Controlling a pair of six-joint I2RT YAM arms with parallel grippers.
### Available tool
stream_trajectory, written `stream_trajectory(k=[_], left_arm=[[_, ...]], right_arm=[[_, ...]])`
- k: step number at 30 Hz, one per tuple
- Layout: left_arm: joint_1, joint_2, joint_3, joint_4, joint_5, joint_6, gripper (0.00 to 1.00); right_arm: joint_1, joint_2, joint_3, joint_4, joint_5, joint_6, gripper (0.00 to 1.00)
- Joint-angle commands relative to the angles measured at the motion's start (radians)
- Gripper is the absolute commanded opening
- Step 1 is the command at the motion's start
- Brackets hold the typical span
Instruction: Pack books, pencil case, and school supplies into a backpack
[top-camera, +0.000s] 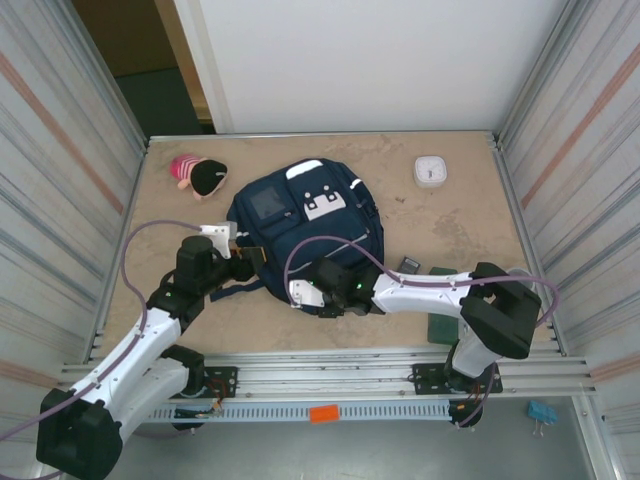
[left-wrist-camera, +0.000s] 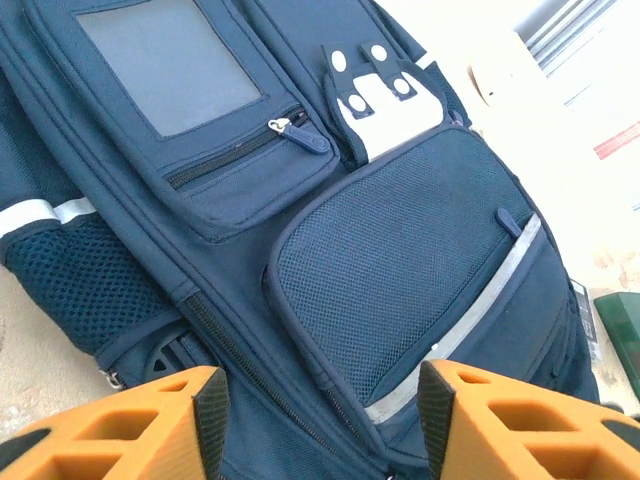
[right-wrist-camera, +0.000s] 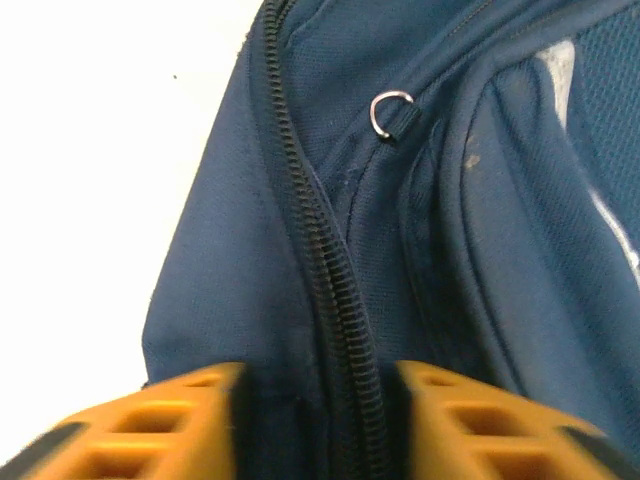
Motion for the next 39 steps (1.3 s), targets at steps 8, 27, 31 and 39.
stream_trajectory(k=[8, 27, 31, 39], left_arm=[[0.023, 0.005, -0.016, 0.054, 0.011, -0.019, 0.55], [0.025, 0.127, -0.167, 0.459, 0.120, 0.111, 0.54], [0.025, 0.213, -0.185, 0.544, 0.083, 0.162, 0.54], [0.025, 0.408, -0.154, 0.715, 0.110, 0.274, 0.50]], right_arm=[[-0.060, -0.273, 0.049, -0.091, -0.038, -0.049, 0.00], [-0.333, -0.444, 0.248, -0.199, -0.228, -0.110, 0.00], [-0.344, -0.441, 0.253, -0.195, -0.253, -0.111, 0.00], [-0.352, -0.430, 0.262, -0.186, -0.289, -0.109, 0.00]])
